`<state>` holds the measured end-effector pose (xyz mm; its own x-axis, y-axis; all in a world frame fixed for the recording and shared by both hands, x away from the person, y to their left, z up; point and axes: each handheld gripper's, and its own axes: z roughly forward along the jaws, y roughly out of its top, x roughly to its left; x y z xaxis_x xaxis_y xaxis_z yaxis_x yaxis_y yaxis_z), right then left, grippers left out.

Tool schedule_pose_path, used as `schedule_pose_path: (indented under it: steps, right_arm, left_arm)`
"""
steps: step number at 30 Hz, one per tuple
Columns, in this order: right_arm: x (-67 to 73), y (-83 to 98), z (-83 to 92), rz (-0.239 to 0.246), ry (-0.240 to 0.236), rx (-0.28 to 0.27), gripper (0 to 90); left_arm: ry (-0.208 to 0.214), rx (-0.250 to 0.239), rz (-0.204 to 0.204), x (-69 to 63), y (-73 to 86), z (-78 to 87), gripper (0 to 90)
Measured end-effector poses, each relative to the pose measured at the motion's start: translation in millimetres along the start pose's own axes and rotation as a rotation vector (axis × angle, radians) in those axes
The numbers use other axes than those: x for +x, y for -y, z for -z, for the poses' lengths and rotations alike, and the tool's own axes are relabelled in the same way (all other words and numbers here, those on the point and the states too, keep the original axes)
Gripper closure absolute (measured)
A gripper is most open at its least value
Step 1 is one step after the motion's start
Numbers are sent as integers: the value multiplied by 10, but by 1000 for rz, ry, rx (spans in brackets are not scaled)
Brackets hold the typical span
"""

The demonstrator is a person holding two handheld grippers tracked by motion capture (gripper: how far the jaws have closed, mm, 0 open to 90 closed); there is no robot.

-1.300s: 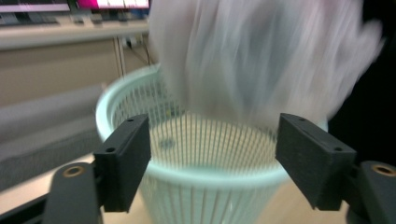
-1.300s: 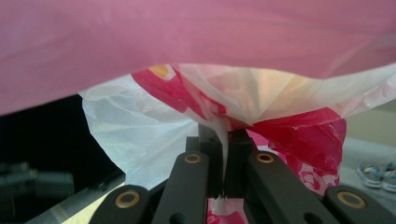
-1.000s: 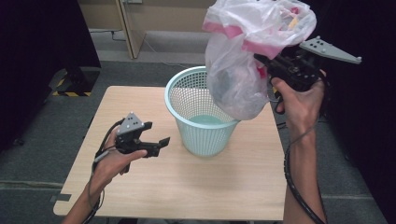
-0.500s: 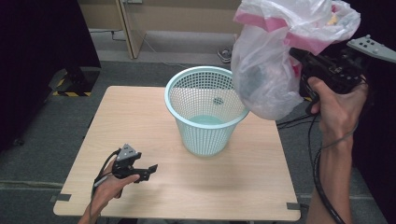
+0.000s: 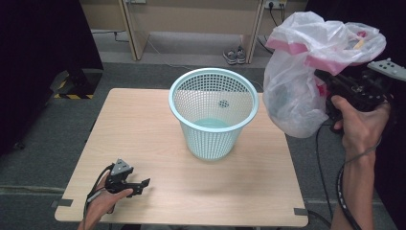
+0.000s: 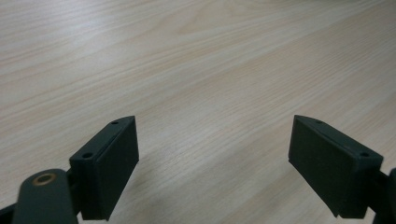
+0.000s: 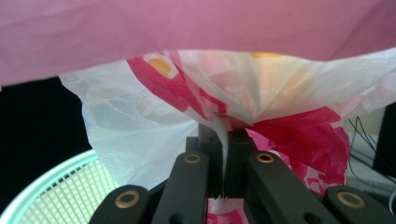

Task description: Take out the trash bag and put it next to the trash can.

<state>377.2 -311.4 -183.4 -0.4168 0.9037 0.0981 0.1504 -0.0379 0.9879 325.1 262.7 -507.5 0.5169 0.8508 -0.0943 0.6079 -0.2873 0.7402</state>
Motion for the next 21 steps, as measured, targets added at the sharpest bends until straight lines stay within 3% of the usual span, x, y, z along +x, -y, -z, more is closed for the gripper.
schedule_pose_path:
  steps: [6, 14, 21]
  right_arm:
    - [-110, 325, -155, -24, 23, 67, 893]
    - [-207, 772, -460, -66, 47, 158, 893]
    - [-173, 1069, -685, -82, 48, 216, 892]
  left_arm:
    - [-20, 43, -33, -17, 72, -56, 156]
    - [-49, 2, -52, -38, 138, -82, 134]
    - [-48, 1, -52, -34, 138, -83, 132]
